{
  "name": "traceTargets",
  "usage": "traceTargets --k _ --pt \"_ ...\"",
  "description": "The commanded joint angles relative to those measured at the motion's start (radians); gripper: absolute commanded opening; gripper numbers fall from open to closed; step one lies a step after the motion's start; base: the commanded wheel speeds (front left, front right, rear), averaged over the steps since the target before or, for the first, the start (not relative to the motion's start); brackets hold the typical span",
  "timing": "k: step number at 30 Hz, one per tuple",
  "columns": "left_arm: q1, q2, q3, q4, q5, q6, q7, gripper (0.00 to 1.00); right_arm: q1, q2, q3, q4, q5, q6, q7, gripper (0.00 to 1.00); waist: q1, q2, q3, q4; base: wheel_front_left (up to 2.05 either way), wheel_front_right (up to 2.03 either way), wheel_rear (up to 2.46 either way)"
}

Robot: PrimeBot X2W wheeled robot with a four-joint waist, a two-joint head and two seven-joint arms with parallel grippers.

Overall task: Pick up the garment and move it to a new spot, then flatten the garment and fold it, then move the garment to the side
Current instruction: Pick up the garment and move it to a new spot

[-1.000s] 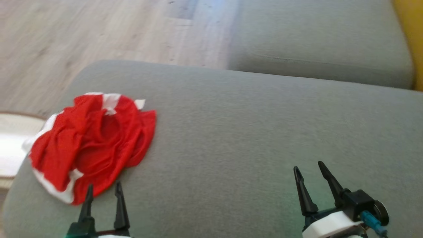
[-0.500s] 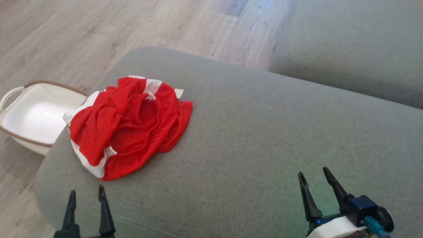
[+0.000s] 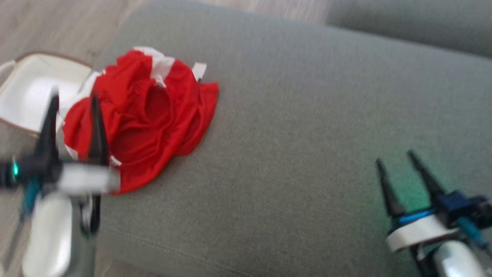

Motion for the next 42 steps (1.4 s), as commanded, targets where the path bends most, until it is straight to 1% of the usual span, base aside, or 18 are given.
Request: traceTargets --k 1,3,7,10,13,16,18,20,23,24,25,26,27,31,34,35,39,42 --pt "-0.11 0.034 0.019 -0.017 -0.01 -0.014 0.039 1.0 -0.045 -0.035 0.001 -0.042 -0.008 0.008 -0.012 1.0 -0.0003 0.0 0.093 -0.006 0.0 0.0 0.0" --pt "-0.211 0.057 0.005 0.025 -0.02 -0.035 0.109 1.0 -0.059 -0.061 -0.011 -0.052 -0.009 0.008 -0.012 1.0 -0.0003 0.0 0.125 -0.008 0.0 0.0 0.0" --pt "-0.404 0.093 -0.058 0.164 -0.046 -0.072 0.275 1.0 -0.091 -0.121 -0.028 -0.077 -0.006 0.008 -0.012 1.0 -0.0003 0.0 0.188 -0.005 0.0 0.0 0.0" --pt "-0.514 0.092 -0.111 0.284 -0.092 -0.085 0.408 1.0 -0.106 -0.155 -0.044 -0.092 0.0 0.008 -0.012 1.0 -0.0003 0.0 0.216 -0.001 0.0 0.0 0.0" --pt "-0.591 0.081 -0.147 0.405 -0.165 -0.089 0.512 1.0 -0.1 -0.163 -0.056 -0.093 0.014 0.008 -0.012 1.0 -0.0003 0.0 0.22 0.004 0.0 0.0 0.0" --pt "-0.634 0.085 -0.189 0.521 -0.216 -0.09 0.565 1.0 -0.088 -0.166 -0.042 -0.083 0.02 0.008 -0.012 1.0 -0.0003 0.0 0.215 0.004 0.0 0.0 0.0" --pt "-0.65 0.092 -0.216 0.585 -0.232 -0.09 0.575 1.0 -0.087 -0.165 -0.035 -0.082 0.022 0.008 -0.012 1.0 -0.0003 0.0 0.215 0.0 0.0 0.0 0.0" --pt "-0.659 0.097 -0.24 0.637 -0.242 -0.09 0.568 1.0 -0.091 -0.165 -0.029 -0.081 0.026 0.008 -0.012 1.0 -0.0003 0.0 0.218 -0.005 0.0 0.0 0.0" --pt "-0.668 0.102 -0.27 0.692 -0.26 -0.09 0.526 1.0 -0.103 -0.164 -0.03 -0.08 0.034 0.008 -0.012 1.0 -0.0003 0.0 0.224 -0.014 0.0 0.0 0.0" --pt "-0.669 0.101 -0.279 0.709 -0.27 -0.09 0.519 0.82 -0.105 -0.165 -0.032 -0.081 0.035 0.008 -0.012 1.0 -0.0003 0.0 0.226 -0.016 0.0 0.0 0.0" --pt "-0.671 0.101 -0.291 0.722 -0.28 -0.09 0.51 0.37 -0.106 -0.167 -0.035 -0.081 0.036 0.008 -0.012 1.0 -0.0003 0.0 0.227 -0.018 0.0 0.0 0.0" --pt "-0.675 0.102 -0.298 0.733 -0.289 -0.09 0.495 0.02 -0.107 -0.168 -0.039 -0.081 0.037 0.008 -0.012 1.0 -0.0003 0.0 0.229 -0.02 0.0 0.0 0.0" --pt "-0.68 0.105 -0.308 0.742 -0.296 -0.09 0.48 0.0 -0.108 -0.169 -0.042 -0.082 0.038 0.008 -0.012 1.0 -0.0003 0.0 0.231 -0.022 0.0 0.0 0.0" --pt "-0.725 0.139 -0.349 0.771 -0.303 -0.09 0.381 0.0 -0.114 -0.163 -0.047 -0.08 0.033 0.008 -0.012 1.0 -0.0003 0.0 0.225 -0.032 0.0 0.0 0.0" --pt "-0.759 0.156 -0.384 0.771 -0.312 -0.09 0.335 0.0 -0.118 -0.144 -0.041 -0.073 0.032 0.008 -0.012 1.0 -0.0003 0.0 0.2 -0.041 0.0 0.0 0.0" --pt "-0.759 0.156 -0.384 0.771 -0.312 -0.09 0.335 0.0 -0.118 -0.144 -0.041 -0.073 0.032 0.008 -0.012 1.0 -0.0003 0.0 0.2 -0.041 0.0 0.0 0.0" --pt "-0.802 0.188 -0.434 0.751 -0.334 -0.09 0.295 0.0 -0.128 -0.102 -0.021 -0.057 0.039 0.008 -0.012 1.0 -0.0003 0.0 0.138 -0.069 0.0 0.0 0.0" --pt "-0.834 0.21 -0.481 0.709 -0.357 -0.09 0.271 0.0 -0.13 -0.065 -0.009 -0.043 0.041 0.008 -0.012 1.0 -0.0003 0.0 0.079 -0.098 0.0 0.0 0.0"
